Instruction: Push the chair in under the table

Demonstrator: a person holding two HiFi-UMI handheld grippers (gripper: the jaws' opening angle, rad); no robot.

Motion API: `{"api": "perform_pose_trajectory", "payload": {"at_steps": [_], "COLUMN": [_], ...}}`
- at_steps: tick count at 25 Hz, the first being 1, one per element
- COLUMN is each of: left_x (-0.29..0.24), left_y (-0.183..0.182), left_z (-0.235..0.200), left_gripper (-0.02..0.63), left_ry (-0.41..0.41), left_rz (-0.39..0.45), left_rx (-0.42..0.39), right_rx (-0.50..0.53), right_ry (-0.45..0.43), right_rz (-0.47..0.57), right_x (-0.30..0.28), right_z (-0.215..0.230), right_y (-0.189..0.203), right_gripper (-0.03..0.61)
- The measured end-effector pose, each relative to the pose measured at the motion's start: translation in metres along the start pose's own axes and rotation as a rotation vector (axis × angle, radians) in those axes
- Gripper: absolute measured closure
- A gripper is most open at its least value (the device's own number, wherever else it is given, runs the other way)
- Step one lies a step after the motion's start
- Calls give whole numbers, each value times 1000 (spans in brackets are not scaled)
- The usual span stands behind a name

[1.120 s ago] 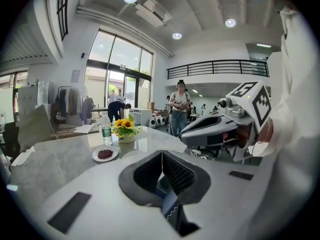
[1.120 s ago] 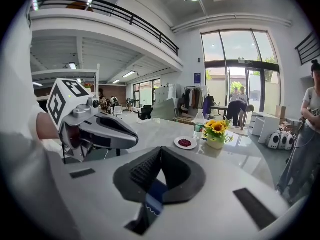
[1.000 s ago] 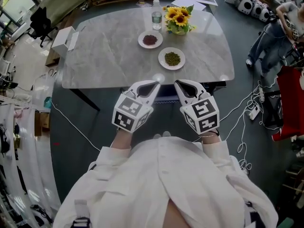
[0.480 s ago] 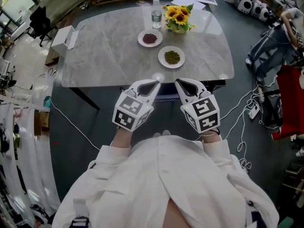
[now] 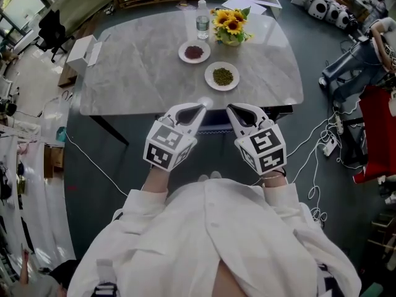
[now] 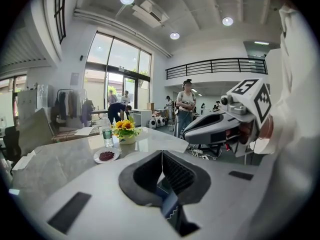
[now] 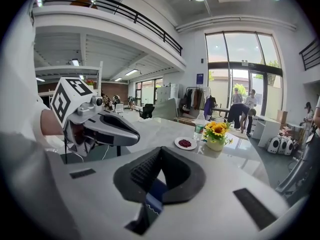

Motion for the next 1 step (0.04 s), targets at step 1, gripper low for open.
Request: {"api": "perform_pose_trajectory", "payload": {"at_steps": [1], "left_x": [0], "left_y": [0], "left_z": [0], "left_gripper": [597], "left_ry": [-1], "left_rz": [2], "left_rx": [1], "right_rx": [-1], "right_ry": [2], "right_rz": [0], "right_x": [1], "right_z": [1], "right_y": [1], "right_gripper": [548]}}
Point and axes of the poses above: the fingertips, and each gripper's own axes: x backward along the fingers, z to its right, y out of its underside, the point moved 6 cm from there along x, backward along the fingers, and after that the axes turned 10 degrees about -z, right-handed, at the moved point
